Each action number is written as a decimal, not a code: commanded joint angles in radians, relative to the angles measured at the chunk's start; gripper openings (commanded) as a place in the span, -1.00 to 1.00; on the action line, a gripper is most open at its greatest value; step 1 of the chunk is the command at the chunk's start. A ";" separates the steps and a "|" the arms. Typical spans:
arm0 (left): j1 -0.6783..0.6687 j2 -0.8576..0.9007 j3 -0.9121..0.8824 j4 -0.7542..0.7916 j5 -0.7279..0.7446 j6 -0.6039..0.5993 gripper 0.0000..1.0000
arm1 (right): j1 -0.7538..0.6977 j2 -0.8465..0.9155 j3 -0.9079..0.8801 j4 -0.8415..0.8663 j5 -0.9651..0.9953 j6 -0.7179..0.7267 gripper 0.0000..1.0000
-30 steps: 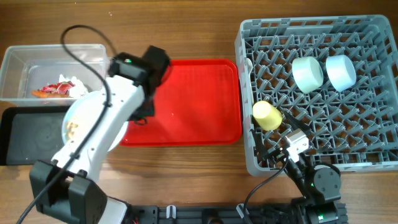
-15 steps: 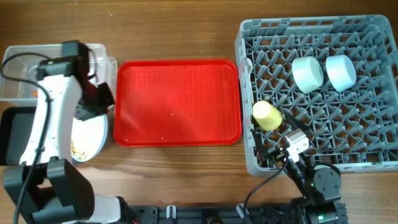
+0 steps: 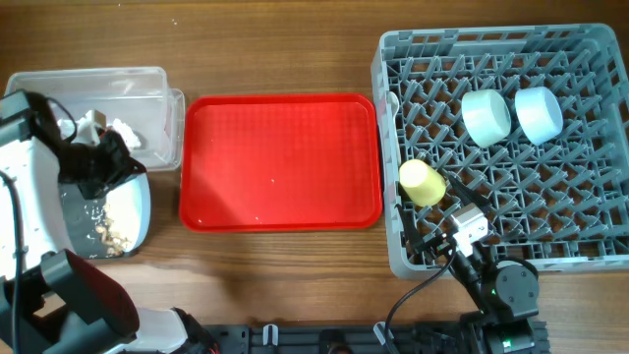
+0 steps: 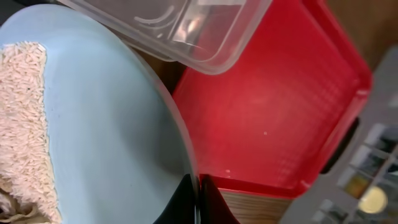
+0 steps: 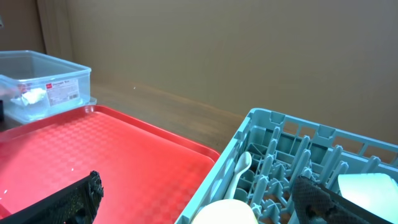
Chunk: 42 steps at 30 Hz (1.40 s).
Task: Sort waste into correct bins and load items into the dishwasher rack
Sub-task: 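Tilt the plate to dump the rice onto the black tray, then carry the empty plate to the rack and stand it upright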
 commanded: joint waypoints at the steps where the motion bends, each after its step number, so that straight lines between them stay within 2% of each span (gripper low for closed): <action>1: 0.101 -0.018 -0.005 -0.008 0.330 0.107 -0.92 | -0.006 -0.006 -0.003 0.005 -0.017 -0.009 0.99; 3: 0.160 -0.018 -0.005 -0.021 0.440 0.153 -0.92 | -0.006 -0.006 -0.003 0.005 -0.017 -0.009 1.00; 9: 0.263 -0.018 -0.005 -0.097 0.562 0.235 -0.92 | -0.006 -0.006 -0.003 0.005 -0.017 -0.009 0.99; 11: 0.290 -0.019 -0.005 -0.111 0.643 0.283 -0.92 | -0.006 -0.006 -0.003 0.005 -0.017 -0.009 0.99; 18: 0.417 -0.021 -0.005 -0.120 0.659 0.286 -0.92 | -0.006 -0.006 -0.003 0.005 -0.017 -0.009 0.99; 21: 0.472 -0.028 -0.005 -0.208 0.765 0.419 -0.92 | -0.006 -0.006 -0.003 0.005 -0.017 -0.009 0.99; 25: 0.530 -0.028 -0.005 -0.323 0.828 0.526 -0.92 | -0.006 -0.006 -0.003 0.005 -0.017 -0.009 0.99; 28: 0.571 -0.028 -0.005 -0.448 0.907 0.668 -0.92 | -0.006 -0.006 -0.003 0.005 -0.017 -0.008 1.00; 31: 0.586 -0.032 -0.005 -0.457 0.909 0.672 -0.92 | -0.006 -0.006 -0.003 0.005 -0.017 -0.009 0.99; 34: 0.483 -0.073 -0.005 -0.456 0.867 0.671 -0.92 | -0.006 -0.006 -0.003 0.005 -0.017 -0.009 0.99; 39: 0.107 -0.121 -0.005 -0.359 0.874 0.663 -0.92 | -0.006 -0.006 -0.003 0.005 -0.017 -0.009 0.99; 41: -0.061 -0.114 -0.005 -0.251 0.956 0.643 -0.92 | -0.006 -0.006 -0.003 0.005 -0.017 -0.009 0.99; 42: -0.160 -0.111 -0.005 -0.159 1.056 0.643 -0.92 | -0.006 -0.006 -0.003 0.005 -0.017 -0.009 0.99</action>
